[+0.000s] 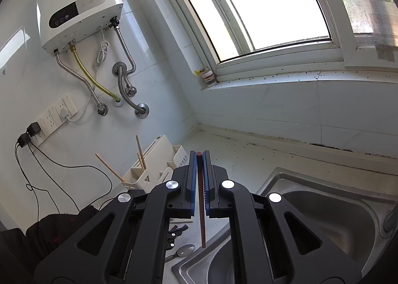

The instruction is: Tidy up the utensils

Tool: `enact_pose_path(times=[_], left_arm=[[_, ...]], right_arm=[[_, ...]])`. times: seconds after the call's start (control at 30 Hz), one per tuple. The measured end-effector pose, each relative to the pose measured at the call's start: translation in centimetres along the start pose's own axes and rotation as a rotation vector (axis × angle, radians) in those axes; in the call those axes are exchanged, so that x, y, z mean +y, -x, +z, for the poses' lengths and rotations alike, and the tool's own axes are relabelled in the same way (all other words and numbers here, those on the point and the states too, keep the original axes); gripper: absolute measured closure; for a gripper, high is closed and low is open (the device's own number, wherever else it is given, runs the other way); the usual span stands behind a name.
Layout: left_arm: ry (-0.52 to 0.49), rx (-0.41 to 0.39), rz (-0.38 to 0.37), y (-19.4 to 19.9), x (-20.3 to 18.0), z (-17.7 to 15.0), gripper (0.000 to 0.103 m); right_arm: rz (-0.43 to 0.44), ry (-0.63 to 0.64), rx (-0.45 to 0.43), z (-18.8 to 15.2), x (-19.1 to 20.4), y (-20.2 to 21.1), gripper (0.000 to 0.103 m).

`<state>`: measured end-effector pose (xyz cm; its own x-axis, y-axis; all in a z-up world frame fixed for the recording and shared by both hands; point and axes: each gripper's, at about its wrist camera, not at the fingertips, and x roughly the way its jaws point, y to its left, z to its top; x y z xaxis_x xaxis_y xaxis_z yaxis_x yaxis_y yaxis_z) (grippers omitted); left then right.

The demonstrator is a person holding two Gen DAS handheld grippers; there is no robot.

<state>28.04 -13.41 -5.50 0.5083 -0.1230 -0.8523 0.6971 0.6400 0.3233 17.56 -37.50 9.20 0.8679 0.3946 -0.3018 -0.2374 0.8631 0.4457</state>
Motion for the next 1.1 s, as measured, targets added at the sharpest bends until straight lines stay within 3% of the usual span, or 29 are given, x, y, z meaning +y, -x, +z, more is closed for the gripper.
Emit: enact_pose_path(times=[0.2, 0.43, 0.8, 1.1], left_arm=[[0.011, 0.066, -0.041, -1.6, -0.2, 1.1, 0.064], [0.016, 0.164, -0.020, -3.0, -0.1, 1.6, 0.065], [0.090, 0.274, -0.079, -4.2, 1.4, 2.6, 0.068], [0.067, 0.333, -0.104, -4.6, 1.8, 3.2, 0.071]], right_arm=[[-0.005, -0.005, -0.010, 0.1, -0.4, 0.6, 0.098], [0.004, -0.017, -0.014, 0.0, -0.6, 1.0, 0.098], [0.028, -0.018, -0.004, 0.0, -0.6, 0.3, 0.098], [0.030, -0.019, -0.001, 0.1, -0.7, 0.1, 0.098]])
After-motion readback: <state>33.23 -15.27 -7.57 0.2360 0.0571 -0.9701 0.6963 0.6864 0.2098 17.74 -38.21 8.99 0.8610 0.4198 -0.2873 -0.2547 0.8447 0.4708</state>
